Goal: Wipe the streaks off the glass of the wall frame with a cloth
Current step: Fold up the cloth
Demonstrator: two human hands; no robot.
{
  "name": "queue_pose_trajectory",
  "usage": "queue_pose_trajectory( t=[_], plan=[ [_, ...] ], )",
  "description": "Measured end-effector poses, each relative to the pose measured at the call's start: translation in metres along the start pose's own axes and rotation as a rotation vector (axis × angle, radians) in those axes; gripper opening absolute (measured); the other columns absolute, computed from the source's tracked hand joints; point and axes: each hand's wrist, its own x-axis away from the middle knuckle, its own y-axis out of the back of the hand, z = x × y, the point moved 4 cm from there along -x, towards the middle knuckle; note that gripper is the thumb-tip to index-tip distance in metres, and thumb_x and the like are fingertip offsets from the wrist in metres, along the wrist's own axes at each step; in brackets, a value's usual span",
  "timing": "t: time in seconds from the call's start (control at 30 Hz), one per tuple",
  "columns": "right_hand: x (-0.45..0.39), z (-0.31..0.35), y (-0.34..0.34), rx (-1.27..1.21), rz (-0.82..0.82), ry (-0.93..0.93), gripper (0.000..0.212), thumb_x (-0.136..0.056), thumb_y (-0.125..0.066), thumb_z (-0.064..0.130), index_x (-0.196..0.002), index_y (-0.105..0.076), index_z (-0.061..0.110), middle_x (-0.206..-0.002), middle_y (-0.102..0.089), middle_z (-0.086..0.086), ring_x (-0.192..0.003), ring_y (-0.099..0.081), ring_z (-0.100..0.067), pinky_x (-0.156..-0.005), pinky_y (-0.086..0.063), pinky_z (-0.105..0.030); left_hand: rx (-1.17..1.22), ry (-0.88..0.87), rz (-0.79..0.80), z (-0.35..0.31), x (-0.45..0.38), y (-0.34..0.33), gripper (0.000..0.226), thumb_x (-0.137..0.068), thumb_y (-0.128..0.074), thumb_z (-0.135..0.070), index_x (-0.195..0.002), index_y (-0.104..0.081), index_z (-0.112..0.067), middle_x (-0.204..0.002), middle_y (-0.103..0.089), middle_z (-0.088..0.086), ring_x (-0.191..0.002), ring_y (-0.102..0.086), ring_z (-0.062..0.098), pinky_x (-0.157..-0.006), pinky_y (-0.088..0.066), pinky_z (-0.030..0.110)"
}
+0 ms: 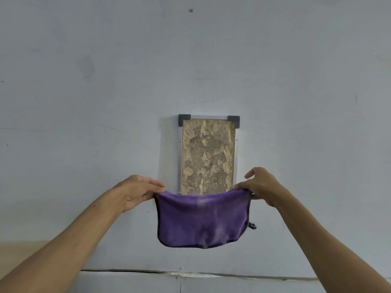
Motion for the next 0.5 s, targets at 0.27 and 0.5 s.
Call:
queue_pose_trajectory(
  t=[0.27,0.5],
  plan=[
    [0.012,0.013,0.014,-0.041,0.277,0.196,0.031,-0.073,-0.093,0.022,-0.099,-0.080,0.010,-0.100,-0.076,-0.013,-0.103,-0.068,-0.026,-0.087,-0.055,-0.031,-0.472,-0.010,0.026,-0.014,0.010,0.014,0.023,-0.065,-0.091,-0.002,-0.085,-0.084,-0.010,-0.090,-0.080,0.006,-0.107,-0.067,0.014,-0.107,-0.038,0.027],
    [0.006,0.007,0.020,-0.029,0.190,0.200,0.020,-0.093,-0.076,0.027,-0.086,-0.075,0.009,-0.092,-0.075,-0.009,-0.101,-0.065,-0.026,-0.094,-0.050,-0.040,-0.295,-0.005,-0.100,-0.029,0.011,0.029,0.024,-0.072,-0.091,-0.012,-0.092,-0.080,-0.005,-0.094,-0.079,0.006,-0.092,-0.070,0.018,-0.084,-0.052,0.028]
  ],
)
